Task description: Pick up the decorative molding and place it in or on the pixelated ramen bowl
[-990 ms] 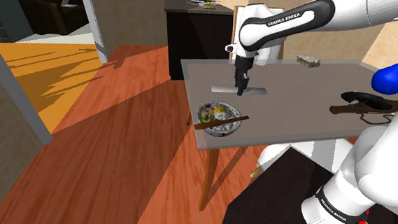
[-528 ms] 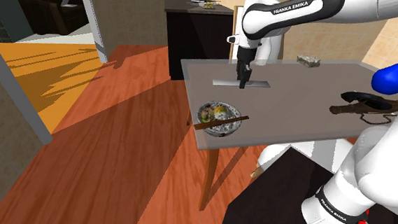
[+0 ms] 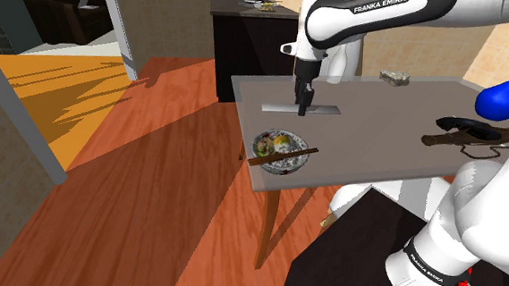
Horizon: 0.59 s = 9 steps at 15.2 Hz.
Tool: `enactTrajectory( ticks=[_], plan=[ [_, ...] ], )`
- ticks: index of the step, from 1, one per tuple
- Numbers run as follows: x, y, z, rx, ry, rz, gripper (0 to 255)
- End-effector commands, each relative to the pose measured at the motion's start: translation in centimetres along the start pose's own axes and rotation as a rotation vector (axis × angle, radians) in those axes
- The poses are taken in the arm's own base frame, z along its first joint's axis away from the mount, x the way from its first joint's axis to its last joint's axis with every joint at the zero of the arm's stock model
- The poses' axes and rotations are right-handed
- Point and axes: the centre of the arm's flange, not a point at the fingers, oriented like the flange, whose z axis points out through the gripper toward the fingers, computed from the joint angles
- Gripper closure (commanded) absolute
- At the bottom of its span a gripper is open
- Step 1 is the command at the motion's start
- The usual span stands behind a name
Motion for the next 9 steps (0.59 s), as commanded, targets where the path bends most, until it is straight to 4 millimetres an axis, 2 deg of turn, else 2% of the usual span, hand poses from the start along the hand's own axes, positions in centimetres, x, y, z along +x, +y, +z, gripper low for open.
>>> enactTrajectory(
  ticks=[1,6,7,9],
  plan=[
    [2.0,-1.9,-0.2,0.0,0.0,0.002,255],
    [6.3,-6.9,-0.4,0.0,0.0,0.002,255],
    [6.9,-7.6,-0.5,0.0,0.0,0.002,255],
    [6.9,-7.6,0.6,0.0,0.0,0.002,255]
  ],
)
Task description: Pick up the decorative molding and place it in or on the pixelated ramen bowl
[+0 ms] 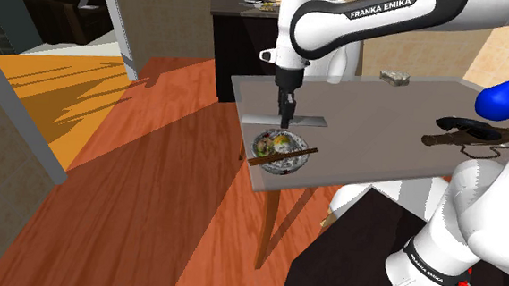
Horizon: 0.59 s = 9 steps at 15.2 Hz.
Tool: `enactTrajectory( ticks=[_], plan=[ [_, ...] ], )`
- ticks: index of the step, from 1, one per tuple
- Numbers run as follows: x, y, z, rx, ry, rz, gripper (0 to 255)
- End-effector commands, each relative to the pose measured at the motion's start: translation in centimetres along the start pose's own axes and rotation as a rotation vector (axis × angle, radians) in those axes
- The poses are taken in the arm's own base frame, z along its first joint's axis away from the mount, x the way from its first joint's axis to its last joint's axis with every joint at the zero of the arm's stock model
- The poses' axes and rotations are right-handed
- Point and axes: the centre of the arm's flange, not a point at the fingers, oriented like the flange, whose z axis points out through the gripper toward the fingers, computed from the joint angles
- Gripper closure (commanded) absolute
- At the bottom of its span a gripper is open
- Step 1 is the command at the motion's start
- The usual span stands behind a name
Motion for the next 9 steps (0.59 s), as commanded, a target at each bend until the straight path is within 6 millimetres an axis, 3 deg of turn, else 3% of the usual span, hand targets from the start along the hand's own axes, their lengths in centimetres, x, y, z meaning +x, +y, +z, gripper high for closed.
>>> enactTrajectory(
  ticks=[1,9],
  plan=[
    [0.2,-0.1,0.8,0.0,0.0,0.001,255],
    [0.3,0.0,5.0,0.0,0.0,0.001,255]
  ],
)
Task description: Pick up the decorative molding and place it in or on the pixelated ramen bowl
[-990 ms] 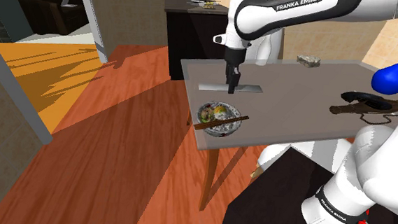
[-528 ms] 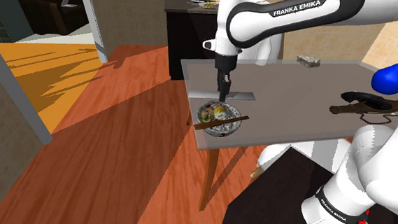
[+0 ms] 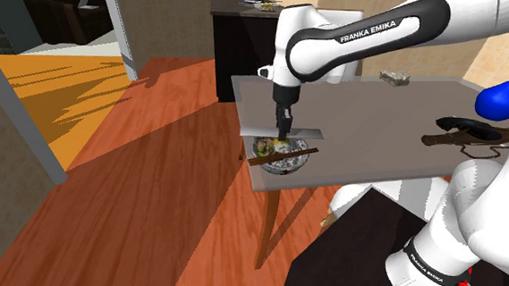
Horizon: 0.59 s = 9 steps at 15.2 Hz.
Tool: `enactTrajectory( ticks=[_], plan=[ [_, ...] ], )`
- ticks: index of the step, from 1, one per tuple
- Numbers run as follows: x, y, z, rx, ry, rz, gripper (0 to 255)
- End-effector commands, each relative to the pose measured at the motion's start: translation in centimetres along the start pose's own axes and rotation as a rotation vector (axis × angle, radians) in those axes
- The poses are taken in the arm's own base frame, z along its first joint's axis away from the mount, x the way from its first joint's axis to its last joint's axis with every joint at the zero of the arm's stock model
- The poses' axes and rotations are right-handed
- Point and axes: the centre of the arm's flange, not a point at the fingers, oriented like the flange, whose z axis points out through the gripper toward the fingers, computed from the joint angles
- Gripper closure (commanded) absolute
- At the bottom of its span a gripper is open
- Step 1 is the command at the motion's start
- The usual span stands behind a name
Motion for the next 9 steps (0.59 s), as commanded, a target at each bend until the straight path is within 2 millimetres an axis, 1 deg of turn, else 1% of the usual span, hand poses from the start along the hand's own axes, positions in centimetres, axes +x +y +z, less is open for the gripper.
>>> enactTrajectory(
  ticks=[1,3,9],
  plan=[
    [0.0,0.0,1.0,0.0,0.0,0.0,255],
    [0.0,0.1,2.4,0.0,0.0,0.0,255],
    [0.0,0.1,2.4,0.0,0.0,0.0,255]
  ],
)
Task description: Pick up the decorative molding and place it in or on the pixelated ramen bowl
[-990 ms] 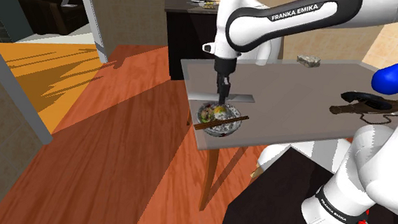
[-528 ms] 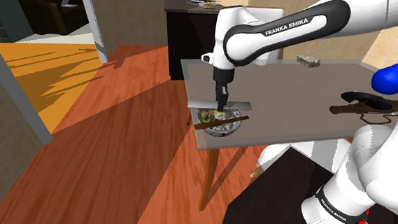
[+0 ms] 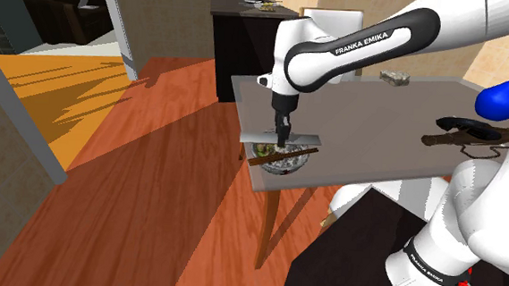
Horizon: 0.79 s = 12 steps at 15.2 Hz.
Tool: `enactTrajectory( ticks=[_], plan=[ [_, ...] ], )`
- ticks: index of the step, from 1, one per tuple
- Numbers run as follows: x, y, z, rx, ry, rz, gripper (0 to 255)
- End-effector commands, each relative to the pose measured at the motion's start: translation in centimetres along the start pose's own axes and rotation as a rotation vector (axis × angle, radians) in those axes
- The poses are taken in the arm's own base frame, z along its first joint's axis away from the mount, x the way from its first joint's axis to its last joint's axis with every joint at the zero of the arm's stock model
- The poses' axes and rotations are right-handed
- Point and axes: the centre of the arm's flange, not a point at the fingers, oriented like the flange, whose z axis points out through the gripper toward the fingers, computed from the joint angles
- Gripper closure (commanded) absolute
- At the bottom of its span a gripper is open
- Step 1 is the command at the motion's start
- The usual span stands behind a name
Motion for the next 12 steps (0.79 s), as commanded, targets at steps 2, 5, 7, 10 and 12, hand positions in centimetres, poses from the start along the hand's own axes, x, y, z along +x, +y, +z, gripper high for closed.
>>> enactTrajectory(
  ticks=[2,5,7,10,12],
  plan=[
    [0.0,0.0,0.0,0.0,0.0,0.0,255],
    [0.0,0.0,0.0,0.0,0.0,0.0,0],
    [0.0,0.0,0.0,0.0,0.0,0.0,0],
    [0.0,0.0,-2.6,0.0,0.0,0.0,0],
    [0.0,0.0,-5.0,0.0,0.0,0.0,0]
  ],
)
